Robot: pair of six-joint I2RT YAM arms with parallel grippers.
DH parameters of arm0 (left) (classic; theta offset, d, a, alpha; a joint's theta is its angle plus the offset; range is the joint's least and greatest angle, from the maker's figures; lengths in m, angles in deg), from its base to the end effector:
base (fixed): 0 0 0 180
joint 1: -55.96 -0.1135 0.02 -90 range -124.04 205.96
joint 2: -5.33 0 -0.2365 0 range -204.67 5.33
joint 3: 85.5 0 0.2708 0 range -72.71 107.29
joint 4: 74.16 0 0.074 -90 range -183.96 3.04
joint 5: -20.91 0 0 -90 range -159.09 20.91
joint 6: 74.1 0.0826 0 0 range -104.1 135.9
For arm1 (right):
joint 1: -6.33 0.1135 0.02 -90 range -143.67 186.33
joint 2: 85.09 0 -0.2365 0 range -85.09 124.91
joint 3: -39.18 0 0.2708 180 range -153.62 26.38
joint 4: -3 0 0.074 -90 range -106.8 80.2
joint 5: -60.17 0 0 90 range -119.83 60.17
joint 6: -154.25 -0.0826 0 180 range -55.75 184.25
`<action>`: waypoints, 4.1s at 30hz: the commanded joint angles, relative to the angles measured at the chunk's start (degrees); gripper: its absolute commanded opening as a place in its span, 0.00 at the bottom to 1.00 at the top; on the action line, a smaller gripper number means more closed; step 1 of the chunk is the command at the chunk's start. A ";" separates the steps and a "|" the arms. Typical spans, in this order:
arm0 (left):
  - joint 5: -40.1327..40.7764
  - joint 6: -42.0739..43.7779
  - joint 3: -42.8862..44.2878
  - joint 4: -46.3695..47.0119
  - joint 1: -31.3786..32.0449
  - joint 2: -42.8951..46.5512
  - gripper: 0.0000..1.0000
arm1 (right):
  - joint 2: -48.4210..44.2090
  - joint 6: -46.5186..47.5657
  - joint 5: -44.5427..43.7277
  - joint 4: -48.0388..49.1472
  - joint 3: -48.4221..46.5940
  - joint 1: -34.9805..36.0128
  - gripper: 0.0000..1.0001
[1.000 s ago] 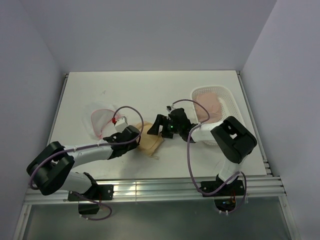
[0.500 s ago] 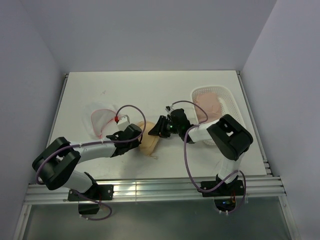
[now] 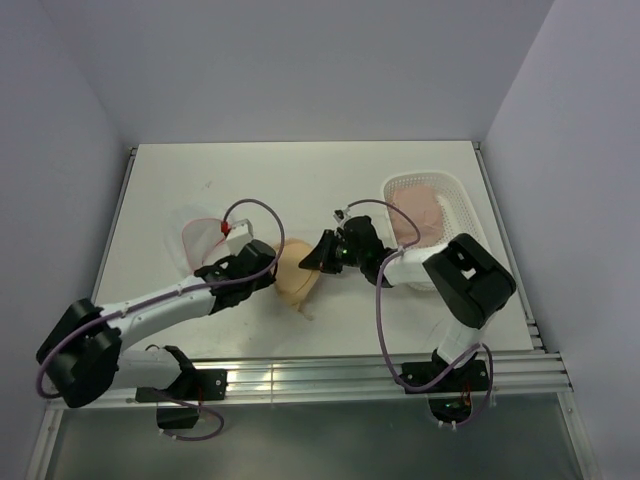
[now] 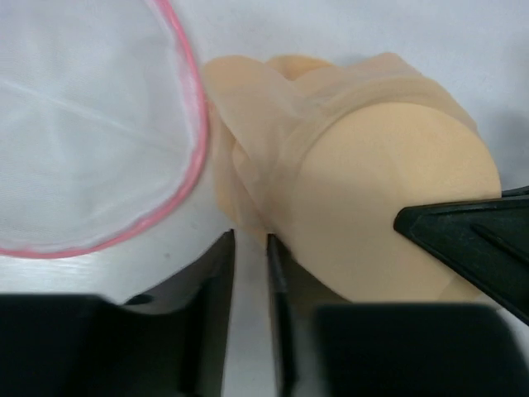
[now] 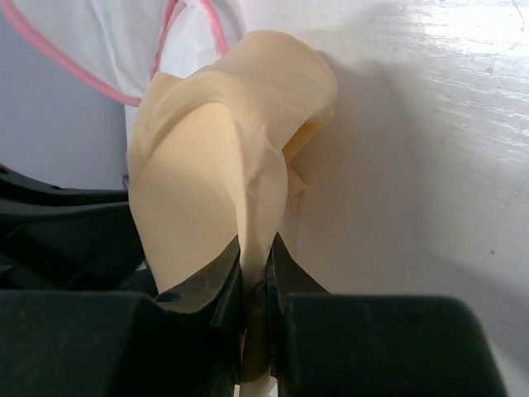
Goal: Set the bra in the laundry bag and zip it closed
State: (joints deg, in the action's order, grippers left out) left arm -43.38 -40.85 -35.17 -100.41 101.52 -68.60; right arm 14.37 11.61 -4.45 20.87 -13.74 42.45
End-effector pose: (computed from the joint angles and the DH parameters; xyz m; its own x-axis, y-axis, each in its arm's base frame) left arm 0.2345 -0.1880 0.1189 -0.6676 -0.3954 -0.6308 -0.2022 0.9118 -0.3574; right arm 0.2825 0.2500 0.0789 -0.8999 0.2323 -0.3690 -0.1995 0.5331 0.8222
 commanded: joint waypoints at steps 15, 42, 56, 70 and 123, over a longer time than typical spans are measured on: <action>21.74 7.00 17.21 -27.85 -11.96 11.10 0.58 | -12.88 0.17 1.59 -10.28 -5.06 -0.79 0.00; 7.70 35.39 26.71 -21.18 -30.71 -2.26 0.72 | -25.80 -0.44 4.85 -15.47 -4.18 -1.58 0.00; 7.59 34.69 27.68 -23.55 -31.94 -8.33 0.56 | -29.32 0.08 5.03 -17.14 -1.89 -3.69 0.00; 9.18 31.97 26.53 -21.79 -34.49 -12.11 0.43 | -30.20 0.61 5.11 -17.32 -0.49 -3.77 0.00; -28.44 22.21 10.54 -9.84 -7.77 10.12 0.00 | -1.91 -13.62 3.80 2.54 -4.44 6.50 0.00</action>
State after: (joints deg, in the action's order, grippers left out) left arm -69.50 -16.41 -23.45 -114.34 92.69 -60.23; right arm 10.85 4.24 2.18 14.60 -18.55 47.21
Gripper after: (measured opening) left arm 0.022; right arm 0.150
